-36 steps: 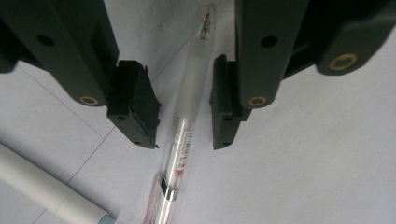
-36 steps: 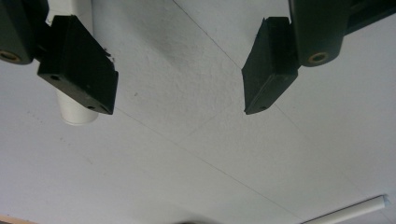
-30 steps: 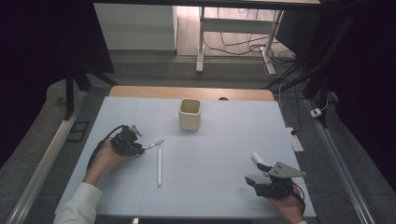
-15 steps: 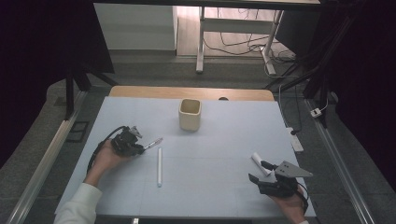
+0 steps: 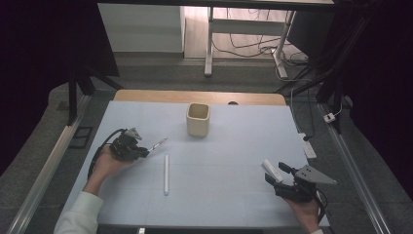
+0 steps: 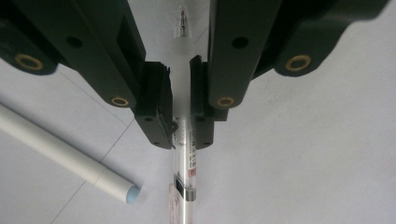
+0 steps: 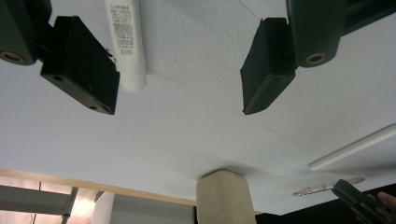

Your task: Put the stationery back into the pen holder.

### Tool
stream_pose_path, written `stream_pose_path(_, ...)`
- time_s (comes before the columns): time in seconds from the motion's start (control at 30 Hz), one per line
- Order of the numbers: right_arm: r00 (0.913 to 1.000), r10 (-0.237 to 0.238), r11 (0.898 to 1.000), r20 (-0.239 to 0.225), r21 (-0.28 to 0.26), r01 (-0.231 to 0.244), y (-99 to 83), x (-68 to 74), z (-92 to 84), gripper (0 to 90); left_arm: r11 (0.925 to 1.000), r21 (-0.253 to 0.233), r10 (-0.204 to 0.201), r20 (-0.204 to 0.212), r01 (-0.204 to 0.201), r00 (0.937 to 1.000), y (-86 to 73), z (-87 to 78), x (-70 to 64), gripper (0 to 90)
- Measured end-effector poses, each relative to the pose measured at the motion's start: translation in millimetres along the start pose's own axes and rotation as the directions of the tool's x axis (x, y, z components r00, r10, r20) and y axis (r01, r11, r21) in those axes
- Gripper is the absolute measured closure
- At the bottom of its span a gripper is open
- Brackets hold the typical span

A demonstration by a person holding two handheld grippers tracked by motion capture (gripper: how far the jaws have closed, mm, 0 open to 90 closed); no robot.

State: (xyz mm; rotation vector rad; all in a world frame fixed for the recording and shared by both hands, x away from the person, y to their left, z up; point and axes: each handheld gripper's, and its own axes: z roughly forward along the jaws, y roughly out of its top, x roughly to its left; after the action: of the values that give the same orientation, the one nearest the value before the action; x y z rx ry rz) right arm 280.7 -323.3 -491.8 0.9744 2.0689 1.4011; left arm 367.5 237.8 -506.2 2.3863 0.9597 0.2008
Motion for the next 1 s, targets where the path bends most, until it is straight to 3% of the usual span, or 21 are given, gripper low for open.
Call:
stream_pose_path(0.23, 1.0, -0.005, 1.0, 0.002, 0.02, 0.005, 1.4, -1.7, 3.2, 28.0, 0.9986, -0.052, -0.011, 0.016, 0.011, 0.9998, 0.0, -9.1, -0.9, 79.3)
stream_pose_path(1.0, 0.9991, 0.019, 1.0, 0.038, 0.012, -0.019, -1.9, -6.0, 0.9, 28.3, 0.9896, -0.144, 0.009, 0.066, 0.001, 0.9978, 6.0, -23.3, -11.4, 79.3)
